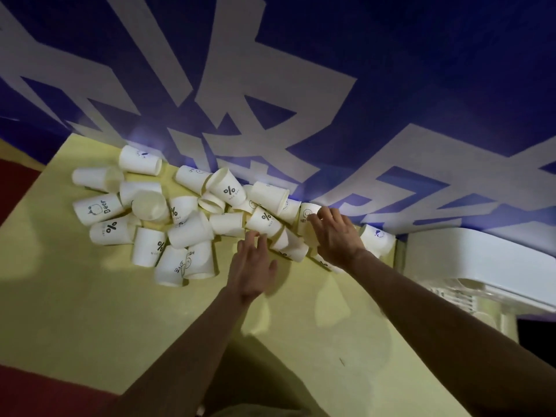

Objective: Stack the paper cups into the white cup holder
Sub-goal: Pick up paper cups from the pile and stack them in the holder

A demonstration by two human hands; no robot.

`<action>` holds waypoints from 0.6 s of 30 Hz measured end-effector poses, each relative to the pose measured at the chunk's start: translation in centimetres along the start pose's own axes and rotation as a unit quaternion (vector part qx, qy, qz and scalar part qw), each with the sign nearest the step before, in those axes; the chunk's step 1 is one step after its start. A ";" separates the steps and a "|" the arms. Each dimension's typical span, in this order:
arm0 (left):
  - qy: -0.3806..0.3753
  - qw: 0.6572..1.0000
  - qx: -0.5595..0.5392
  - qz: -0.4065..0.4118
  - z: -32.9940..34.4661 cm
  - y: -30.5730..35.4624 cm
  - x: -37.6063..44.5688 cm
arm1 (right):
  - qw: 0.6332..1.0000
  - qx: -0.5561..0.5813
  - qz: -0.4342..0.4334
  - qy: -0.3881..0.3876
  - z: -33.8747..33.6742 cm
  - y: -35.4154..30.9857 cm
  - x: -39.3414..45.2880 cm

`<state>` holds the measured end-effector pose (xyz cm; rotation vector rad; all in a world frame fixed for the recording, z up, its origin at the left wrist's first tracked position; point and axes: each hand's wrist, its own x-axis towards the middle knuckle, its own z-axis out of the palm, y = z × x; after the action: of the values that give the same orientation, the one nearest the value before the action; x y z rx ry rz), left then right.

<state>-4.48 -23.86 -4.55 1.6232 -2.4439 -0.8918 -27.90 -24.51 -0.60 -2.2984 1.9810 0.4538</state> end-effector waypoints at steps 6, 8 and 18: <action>0.003 0.998 0.026 -0.059 2.2 2.8 3.6 | 0.970 0.177 0.132 0.103 -1.6 1.1 -6.8; 0.000 0.998 0.012 -0.066 2.8 3.3 4.1 | 0.954 0.210 0.171 0.125 -1.0 1.3 -10.0; 0.016 0.987 0.056 0.149 2.4 7.5 0.0 | 0.866 0.333 0.328 0.177 2.6 0.9 -23.6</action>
<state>-11.49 -20.76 -2.77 1.2380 -2.6602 -0.6897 -32.11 -1.43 3.38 -1.3175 2.5165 -0.6053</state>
